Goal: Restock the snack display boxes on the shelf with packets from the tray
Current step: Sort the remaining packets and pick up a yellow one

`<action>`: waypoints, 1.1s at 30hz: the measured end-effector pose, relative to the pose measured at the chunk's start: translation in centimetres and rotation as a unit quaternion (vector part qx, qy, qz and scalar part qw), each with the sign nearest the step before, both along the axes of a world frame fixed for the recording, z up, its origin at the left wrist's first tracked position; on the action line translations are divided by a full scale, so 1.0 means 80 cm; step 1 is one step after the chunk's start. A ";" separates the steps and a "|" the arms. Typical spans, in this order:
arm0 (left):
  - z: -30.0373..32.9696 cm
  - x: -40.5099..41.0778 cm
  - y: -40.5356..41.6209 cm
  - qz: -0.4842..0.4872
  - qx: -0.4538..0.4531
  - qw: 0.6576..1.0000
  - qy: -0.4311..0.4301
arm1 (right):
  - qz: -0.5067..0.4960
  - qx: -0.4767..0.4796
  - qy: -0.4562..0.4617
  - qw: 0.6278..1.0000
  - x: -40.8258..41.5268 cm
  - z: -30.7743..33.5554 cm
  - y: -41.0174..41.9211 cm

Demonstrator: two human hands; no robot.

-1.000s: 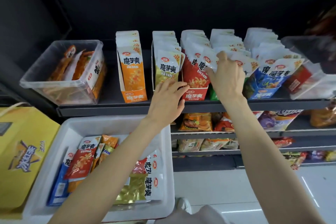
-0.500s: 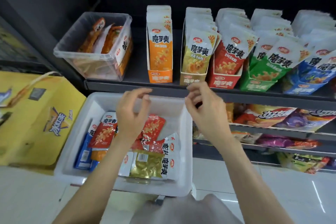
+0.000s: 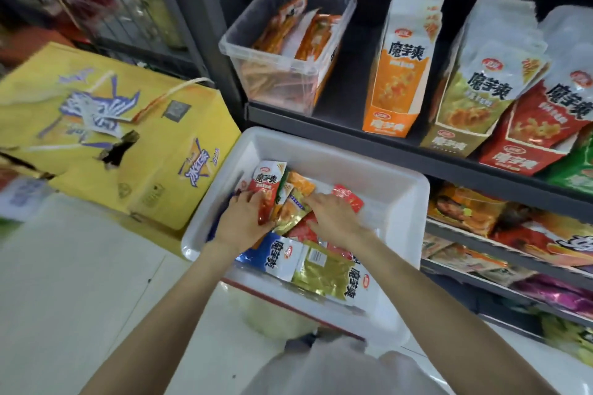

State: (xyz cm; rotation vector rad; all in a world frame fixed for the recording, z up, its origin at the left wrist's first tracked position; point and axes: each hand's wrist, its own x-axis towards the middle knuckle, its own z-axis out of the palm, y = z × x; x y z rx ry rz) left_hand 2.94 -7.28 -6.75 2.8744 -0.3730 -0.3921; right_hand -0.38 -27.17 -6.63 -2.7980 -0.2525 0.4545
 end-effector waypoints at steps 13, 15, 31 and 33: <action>0.027 -0.020 -0.011 -0.090 -0.156 0.970 -0.163 | -0.314 0.393 0.077 0.861 -0.001 0.027 0.009; 0.034 -0.030 -0.027 -0.136 -0.166 0.958 -0.190 | -0.346 0.391 0.076 0.850 0.001 0.028 0.006; 0.122 -0.037 -0.120 -0.027 -0.413 0.907 0.083 | -0.331 0.556 -0.153 0.747 -0.061 0.123 -0.094; 0.131 -0.037 -0.136 -0.059 -0.412 0.905 0.085 | -0.339 0.560 -0.170 0.736 -0.071 0.135 -0.110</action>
